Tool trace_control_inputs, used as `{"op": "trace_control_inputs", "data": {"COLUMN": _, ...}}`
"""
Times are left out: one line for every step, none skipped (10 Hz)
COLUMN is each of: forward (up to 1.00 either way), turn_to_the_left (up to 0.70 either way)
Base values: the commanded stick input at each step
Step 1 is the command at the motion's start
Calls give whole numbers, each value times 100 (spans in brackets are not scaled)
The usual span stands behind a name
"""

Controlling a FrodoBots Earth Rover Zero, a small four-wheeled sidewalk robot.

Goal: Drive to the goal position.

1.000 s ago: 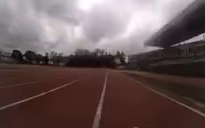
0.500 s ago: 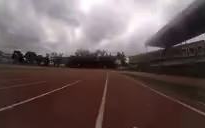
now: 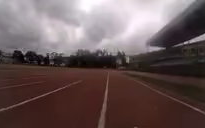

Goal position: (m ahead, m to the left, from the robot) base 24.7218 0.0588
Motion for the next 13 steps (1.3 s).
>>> {"op": "trace_control_inputs", "data": {"forward": 70, "turn_to_the_left": 0}}
{"op": "trace_control_inputs", "data": {"forward": 70, "turn_to_the_left": 0}}
{"op": "trace_control_inputs", "data": {"forward": 70, "turn_to_the_left": 0}}
{"op": "trace_control_inputs", "data": {"forward": 70, "turn_to_the_left": 0}}
{"op": "trace_control_inputs", "data": {"forward": 70, "turn_to_the_left": 0}}
{"op": "trace_control_inputs", "data": {"forward": 70, "turn_to_the_left": 0}}
{"op": "trace_control_inputs", "data": {"forward": 70, "turn_to_the_left": 0}}
{"op": "trace_control_inputs", "data": {"forward": 70, "turn_to_the_left": 0}}
{"op": "trace_control_inputs", "data": {"forward": 70, "turn_to_the_left": 0}}
{"op": "trace_control_inputs", "data": {"forward": 70, "turn_to_the_left": 0}}
{"op": "trace_control_inputs", "data": {"forward": 70, "turn_to_the_left": 0}}
{"op": "trace_control_inputs", "data": {"forward": 70, "turn_to_the_left": 0}}
{"op": "trace_control_inputs", "data": {"forward": 70, "turn_to_the_left": 0}}
